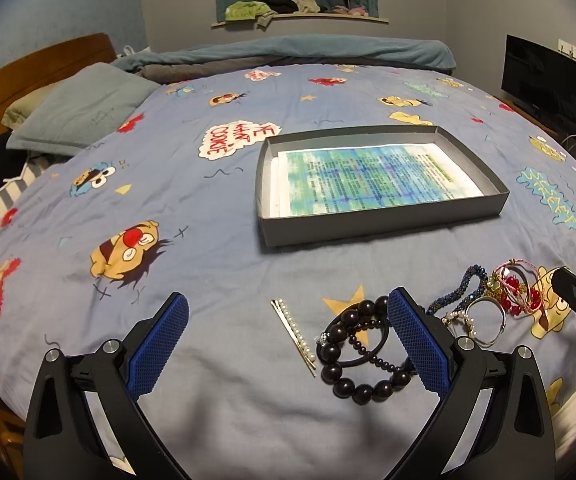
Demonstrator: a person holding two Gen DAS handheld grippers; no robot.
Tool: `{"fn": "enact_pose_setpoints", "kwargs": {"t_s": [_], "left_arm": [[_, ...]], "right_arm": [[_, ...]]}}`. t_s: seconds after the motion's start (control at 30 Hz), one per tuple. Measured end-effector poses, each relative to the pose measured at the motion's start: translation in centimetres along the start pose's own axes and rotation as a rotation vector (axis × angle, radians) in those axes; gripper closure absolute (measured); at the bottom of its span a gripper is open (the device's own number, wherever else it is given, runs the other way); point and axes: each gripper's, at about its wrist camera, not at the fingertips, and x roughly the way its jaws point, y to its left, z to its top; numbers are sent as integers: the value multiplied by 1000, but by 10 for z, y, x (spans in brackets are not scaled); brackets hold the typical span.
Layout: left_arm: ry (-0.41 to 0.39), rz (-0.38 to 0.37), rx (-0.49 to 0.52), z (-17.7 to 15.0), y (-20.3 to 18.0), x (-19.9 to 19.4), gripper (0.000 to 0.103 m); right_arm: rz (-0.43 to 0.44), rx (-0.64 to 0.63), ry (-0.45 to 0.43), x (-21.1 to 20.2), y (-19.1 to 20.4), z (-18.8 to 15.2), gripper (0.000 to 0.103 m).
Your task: Organize jewelry
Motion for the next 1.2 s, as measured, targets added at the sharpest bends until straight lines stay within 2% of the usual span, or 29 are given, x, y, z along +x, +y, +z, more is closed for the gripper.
{"fn": "enact_pose_setpoints", "kwargs": {"t_s": [0.63,0.87,1.0,1.17,1.2], "left_arm": [[20,-6,-4,-1,1,9,4],[17,-28,-4,-3,6,14,4],[0,-68,-20,-6,15,16,4],[21,-105,-21,-12,22,26,4],[27,-104,-13,-13,22,28,4]], "right_arm": [[2,2,7,5,-1,-3,5],[10,-27,21,12,-8,-7,6],[9,-2,17,14,-22,-8,6],[-17,-14,21,19,-31,-11,6],[-19,-19,19,19,-32,-11,9]]}}
